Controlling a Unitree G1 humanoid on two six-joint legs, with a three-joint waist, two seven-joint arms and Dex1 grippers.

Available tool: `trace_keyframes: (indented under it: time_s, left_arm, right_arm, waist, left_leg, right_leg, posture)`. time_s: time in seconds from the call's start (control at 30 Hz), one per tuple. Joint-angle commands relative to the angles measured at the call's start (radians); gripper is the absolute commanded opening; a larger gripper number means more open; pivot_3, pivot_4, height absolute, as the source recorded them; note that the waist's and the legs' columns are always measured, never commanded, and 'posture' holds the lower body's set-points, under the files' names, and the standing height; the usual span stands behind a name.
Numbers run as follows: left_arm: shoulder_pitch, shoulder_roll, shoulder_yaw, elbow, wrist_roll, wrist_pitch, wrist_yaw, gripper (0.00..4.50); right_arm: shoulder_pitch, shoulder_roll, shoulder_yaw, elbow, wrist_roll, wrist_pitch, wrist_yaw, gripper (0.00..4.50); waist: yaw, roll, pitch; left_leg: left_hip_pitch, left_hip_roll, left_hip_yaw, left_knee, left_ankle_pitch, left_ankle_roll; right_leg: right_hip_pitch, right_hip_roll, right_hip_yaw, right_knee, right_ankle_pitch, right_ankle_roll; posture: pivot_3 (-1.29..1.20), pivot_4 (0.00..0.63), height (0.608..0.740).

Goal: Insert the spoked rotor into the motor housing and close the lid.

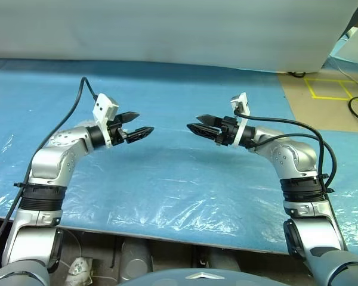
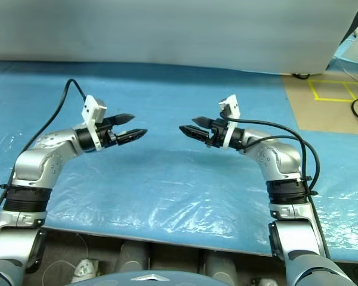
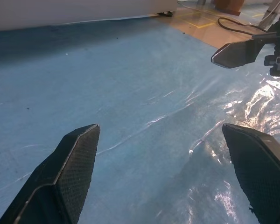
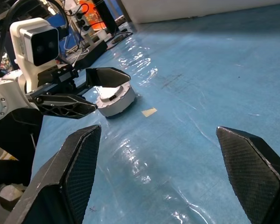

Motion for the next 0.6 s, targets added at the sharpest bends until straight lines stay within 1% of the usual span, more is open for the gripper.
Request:
trace_keyframes:
  time_s: [0.03,0.6]
  left_arm:
    - [-0.008,-0.009,0.027,-0.039,-0.015,-0.003,0.004,4.43]
    - [0.027,0.001,0.005,-0.062,-0.007,0.007,-0.057,4.43]
  right_arm:
    - [-0.015,-0.001,-0.022,-0.013,0.008,-0.013,0.003,4.15]
    - [0.022,-0.031,-0.025,-0.033,0.001,-0.037,0.014,4.15]
  waist:
    - [0.000,0.000,0.000]
    - [0.000,0.000,0.000]
  left_leg:
    - [0.000,0.000,0.000,0.000,0.000,0.000]
    - [0.000,0.000,0.000,0.000,0.000,0.000]
  right_leg:
    - [0.000,0.000,0.000,0.000,0.000,0.000]
    - [0.000,0.000,0.000,0.000,0.000,0.000]
  posture:
    - [0.00,0.150,0.740]
    - [0.00,0.150,0.740]
